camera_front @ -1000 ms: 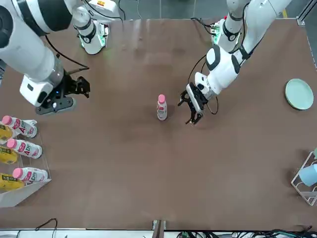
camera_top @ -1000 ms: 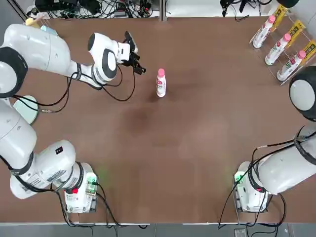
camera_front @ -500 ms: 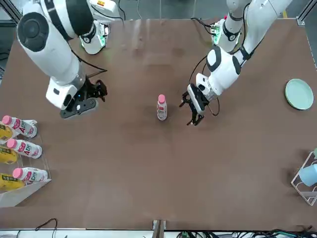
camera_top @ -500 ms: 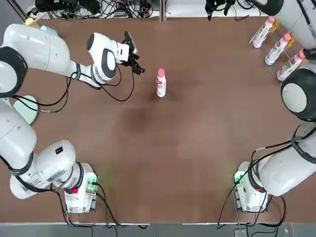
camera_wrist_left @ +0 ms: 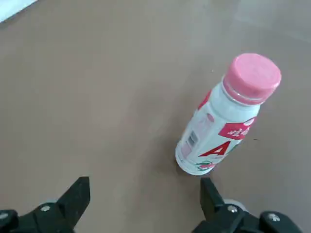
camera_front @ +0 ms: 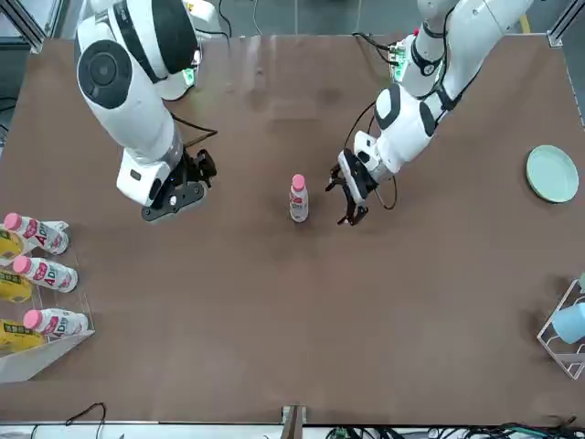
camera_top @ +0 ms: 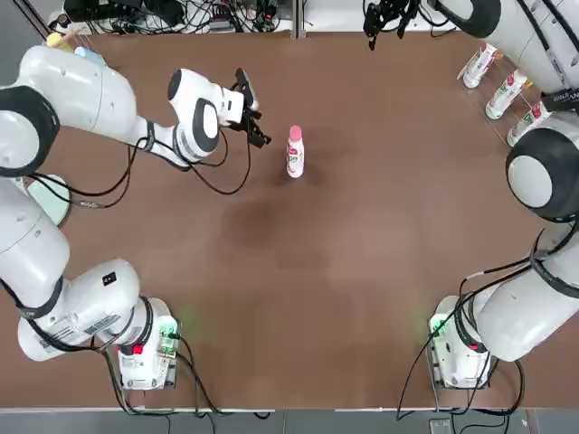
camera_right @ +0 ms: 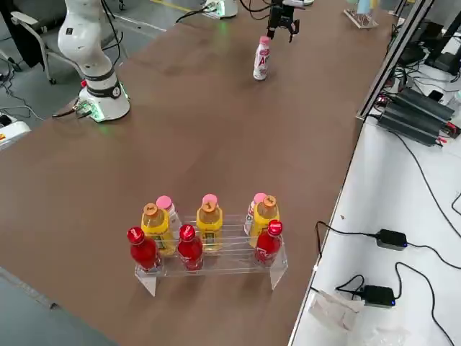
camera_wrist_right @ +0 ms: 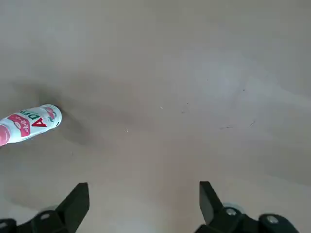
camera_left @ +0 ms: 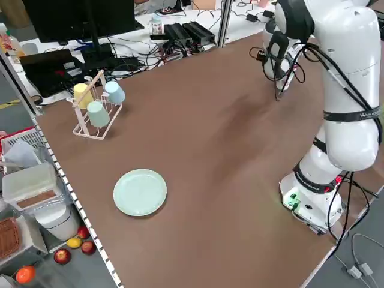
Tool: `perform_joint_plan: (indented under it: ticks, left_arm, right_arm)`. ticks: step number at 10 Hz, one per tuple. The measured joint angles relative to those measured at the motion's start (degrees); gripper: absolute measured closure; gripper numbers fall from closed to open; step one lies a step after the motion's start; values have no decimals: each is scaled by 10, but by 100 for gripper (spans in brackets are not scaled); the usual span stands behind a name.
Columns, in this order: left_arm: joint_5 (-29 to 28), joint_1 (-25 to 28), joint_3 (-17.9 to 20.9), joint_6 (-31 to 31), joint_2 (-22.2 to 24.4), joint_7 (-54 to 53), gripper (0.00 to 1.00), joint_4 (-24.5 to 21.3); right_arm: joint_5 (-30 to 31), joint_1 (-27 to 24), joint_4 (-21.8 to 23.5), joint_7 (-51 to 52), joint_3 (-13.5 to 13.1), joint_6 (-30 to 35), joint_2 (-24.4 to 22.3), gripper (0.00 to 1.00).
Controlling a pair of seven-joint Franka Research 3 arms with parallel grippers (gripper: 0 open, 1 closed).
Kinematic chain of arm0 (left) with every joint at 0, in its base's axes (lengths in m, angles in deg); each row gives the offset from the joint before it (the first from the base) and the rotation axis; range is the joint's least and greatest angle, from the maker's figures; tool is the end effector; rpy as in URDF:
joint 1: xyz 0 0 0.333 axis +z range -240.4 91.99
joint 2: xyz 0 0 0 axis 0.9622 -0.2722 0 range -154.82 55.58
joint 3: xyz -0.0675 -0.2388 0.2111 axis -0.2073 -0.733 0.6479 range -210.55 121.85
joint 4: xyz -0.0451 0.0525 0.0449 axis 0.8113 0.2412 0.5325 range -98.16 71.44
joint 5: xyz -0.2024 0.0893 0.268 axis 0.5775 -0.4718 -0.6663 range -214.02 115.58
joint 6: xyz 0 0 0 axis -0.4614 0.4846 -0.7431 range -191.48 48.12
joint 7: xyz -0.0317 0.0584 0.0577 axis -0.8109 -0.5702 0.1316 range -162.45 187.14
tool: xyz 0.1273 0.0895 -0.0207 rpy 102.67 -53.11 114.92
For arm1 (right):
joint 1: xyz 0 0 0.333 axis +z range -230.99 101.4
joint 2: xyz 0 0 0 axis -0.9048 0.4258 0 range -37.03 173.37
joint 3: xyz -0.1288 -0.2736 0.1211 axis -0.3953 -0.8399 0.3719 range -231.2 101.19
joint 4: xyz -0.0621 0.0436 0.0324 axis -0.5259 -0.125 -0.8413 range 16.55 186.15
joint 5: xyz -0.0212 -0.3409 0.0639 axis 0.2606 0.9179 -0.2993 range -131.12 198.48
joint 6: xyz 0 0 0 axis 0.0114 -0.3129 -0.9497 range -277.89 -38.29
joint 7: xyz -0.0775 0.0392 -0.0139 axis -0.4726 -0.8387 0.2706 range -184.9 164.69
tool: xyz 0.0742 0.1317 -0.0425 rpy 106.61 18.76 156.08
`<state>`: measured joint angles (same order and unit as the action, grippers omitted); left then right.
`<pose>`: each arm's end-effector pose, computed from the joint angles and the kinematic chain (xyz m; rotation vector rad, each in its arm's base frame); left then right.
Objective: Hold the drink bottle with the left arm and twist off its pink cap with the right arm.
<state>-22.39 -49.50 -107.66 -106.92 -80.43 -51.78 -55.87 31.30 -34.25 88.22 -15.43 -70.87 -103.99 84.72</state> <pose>0.4646 -0.3076 0.2727 2.1948 -1.3842 0.7353 0.5317 0.2600 0.5128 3.0888 0.5285 -0.1091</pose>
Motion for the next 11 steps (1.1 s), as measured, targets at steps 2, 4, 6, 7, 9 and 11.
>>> perform_joint_plan:
  ticks: [2, 4, 6, 7, 9, 11]
  left_arm:
    - [0, -32, 21, -18, -18, 0, 0, -1]
    - [0, -59, 47, -32, -31, -2, 0, 0]
    - [0, -82, 59, -53, -38, -6, 0, 2]
    - [0, -103, 66, -68, -41, -6, 0, 3]
    - [0, -143, 75, -96, -45, -6, 0, 6]
    - [0, -166, 77, -132, -64, -6, 0, 5]
  right_arm:
    - [0, 0, 0, 0, 0, 0, 5, 0]
    - [0, 0, 0, 0, -3, 0, 6, 0]
    - [0, -1, 0, 0, -5, 0, 6, 0]
    - [0, 0, 0, 0, -4, 0, 6, 0]
    - [-1, 2, 0, 0, -3, 0, 6, 0]
    - [-1, 6, 1, 0, -2, -15, 7, 0]
